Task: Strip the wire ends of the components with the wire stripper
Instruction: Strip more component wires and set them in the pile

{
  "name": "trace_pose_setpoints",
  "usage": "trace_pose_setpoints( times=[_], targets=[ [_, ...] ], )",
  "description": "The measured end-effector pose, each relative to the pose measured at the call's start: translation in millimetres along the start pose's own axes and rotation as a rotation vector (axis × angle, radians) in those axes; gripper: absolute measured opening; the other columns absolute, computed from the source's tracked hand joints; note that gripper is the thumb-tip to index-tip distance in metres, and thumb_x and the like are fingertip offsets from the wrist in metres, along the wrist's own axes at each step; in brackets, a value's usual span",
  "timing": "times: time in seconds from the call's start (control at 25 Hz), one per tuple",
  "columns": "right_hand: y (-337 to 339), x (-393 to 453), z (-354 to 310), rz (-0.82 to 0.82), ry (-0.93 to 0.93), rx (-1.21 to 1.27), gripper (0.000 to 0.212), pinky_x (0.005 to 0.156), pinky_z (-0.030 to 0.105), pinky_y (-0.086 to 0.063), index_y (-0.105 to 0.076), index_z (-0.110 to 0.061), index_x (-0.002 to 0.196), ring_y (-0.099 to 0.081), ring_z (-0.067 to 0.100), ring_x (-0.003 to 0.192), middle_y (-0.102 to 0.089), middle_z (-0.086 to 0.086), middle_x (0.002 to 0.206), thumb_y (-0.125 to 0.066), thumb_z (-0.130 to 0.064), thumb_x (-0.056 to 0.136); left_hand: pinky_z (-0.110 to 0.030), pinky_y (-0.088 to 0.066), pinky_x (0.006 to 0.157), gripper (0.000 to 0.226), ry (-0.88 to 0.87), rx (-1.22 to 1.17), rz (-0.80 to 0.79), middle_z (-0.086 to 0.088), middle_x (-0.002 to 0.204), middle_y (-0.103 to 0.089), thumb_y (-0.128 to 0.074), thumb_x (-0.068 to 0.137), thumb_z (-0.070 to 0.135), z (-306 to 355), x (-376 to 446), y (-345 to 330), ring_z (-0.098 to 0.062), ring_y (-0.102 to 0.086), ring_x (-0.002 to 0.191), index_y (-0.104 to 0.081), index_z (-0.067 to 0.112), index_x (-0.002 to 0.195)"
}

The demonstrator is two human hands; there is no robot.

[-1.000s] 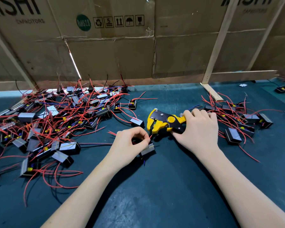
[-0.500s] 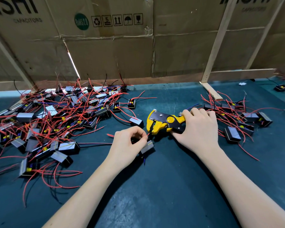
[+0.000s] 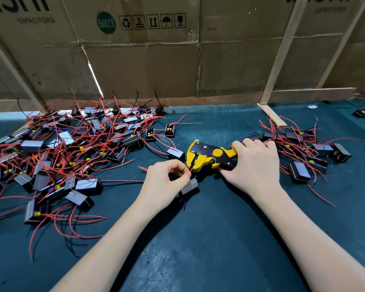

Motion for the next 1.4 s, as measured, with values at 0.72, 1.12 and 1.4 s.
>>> trace_pose_setpoints(
  times=[0.72,1.12,1.4],
  targets=[
    [-3.0,-2.8,10.2,0.095,-0.104,0.04,0.042,0.075,0.04,-0.035,-0.065,-0.012,0.084,-0.056,0.032,0.077,-0.062,0.009,0.08,-0.072,-0.049,0.067,-0.016,-0.039,0.063,0.024,-0.185,0.072,0.019,0.01,0.093,-0.059,-0.059,0.082,-0.001,2.0,-2.4,0.3,-0.015,-0.048,0.062,-0.059,0.02,0.094],
    [-4.2,-1.6,7.0,-0.001,-0.079,0.046,0.05,0.082,0.04,-0.034,-0.068,-0.016,0.098,-0.059,0.031,0.087,-0.065,0.005,0.088,-0.07,-0.055,0.067,-0.018,-0.04,0.065,0.01,-0.25,0.134,0.049,0.009,0.075,-0.059,-0.074,0.084,0.025,2.5,-2.4,0.2,-0.012,-0.051,0.066,-0.067,0.023,0.078],
    [-3.1,-2.4,8.9,-0.017,-0.075,0.075,0.052,0.08,0.039,-0.033,-0.069,-0.017,0.102,-0.06,0.031,0.087,-0.066,0.006,0.088,-0.074,-0.053,0.065,-0.017,-0.037,0.064,0.014,-0.144,0.04,0.085,0.005,0.075,-0.062,-0.073,0.085,0.016,-2.0,-1.7,1.0,-0.01,-0.046,0.059,-0.069,0.015,0.072]
  ],
)
Point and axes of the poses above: each hand's wrist, its own x-axis towards the middle knuckle, its own y-axis out of the back of the hand, z = x × y, the point moved 3 cm from there along x, towards the middle knuckle
